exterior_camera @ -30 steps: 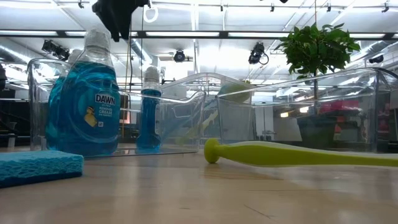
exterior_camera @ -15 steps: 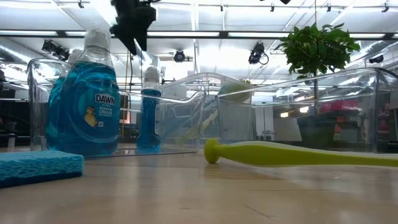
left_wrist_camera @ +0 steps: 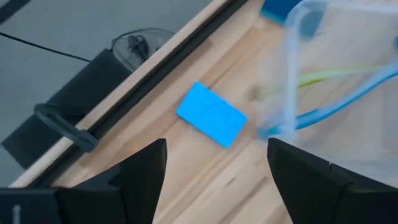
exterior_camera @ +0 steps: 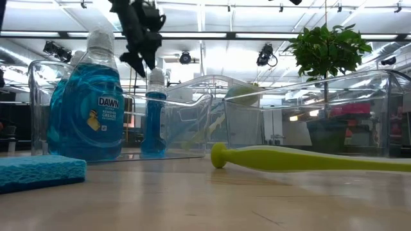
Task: Pick & Place Kitchen Sink Supplies
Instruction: Put the blue sponge into the right transparent bin
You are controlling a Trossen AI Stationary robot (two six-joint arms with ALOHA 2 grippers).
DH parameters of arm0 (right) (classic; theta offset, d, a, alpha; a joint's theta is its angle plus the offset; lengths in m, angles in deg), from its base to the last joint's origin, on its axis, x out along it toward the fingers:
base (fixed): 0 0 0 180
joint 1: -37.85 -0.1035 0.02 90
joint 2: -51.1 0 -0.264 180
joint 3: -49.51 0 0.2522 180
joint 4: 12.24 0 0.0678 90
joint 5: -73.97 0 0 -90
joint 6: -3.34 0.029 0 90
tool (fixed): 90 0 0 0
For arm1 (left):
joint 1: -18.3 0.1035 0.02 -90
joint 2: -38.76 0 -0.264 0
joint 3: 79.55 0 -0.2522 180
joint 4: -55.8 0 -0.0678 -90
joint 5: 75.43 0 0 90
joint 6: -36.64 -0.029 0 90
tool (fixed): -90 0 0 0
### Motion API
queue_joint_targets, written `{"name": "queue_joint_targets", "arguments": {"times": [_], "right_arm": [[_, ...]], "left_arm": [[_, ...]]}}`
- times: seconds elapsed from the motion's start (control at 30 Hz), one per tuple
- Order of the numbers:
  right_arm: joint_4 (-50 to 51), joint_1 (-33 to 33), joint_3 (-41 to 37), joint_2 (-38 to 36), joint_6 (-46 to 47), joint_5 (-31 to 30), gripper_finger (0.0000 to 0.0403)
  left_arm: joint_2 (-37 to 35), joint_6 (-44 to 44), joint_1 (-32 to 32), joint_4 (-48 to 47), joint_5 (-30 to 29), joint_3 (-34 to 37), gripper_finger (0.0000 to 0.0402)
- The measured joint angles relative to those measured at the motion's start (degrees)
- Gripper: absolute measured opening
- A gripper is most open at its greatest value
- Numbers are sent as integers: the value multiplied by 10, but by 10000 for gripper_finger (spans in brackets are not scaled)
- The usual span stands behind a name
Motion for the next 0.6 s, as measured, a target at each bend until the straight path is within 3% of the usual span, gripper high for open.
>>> {"name": "queue_joint_targets", "arguments": {"times": [0.3,0.47,0.6], "right_arm": [[0,0,0,0,36,-27,208],[0,0,0,0,43,-50,208],[-5,0,0,2,46,-65,208]], "left_arm": [[85,-59,33,-4,-4,6,279],[93,-87,43,25,3,47,279],[93,-85,62,59,42,85,279]]}}
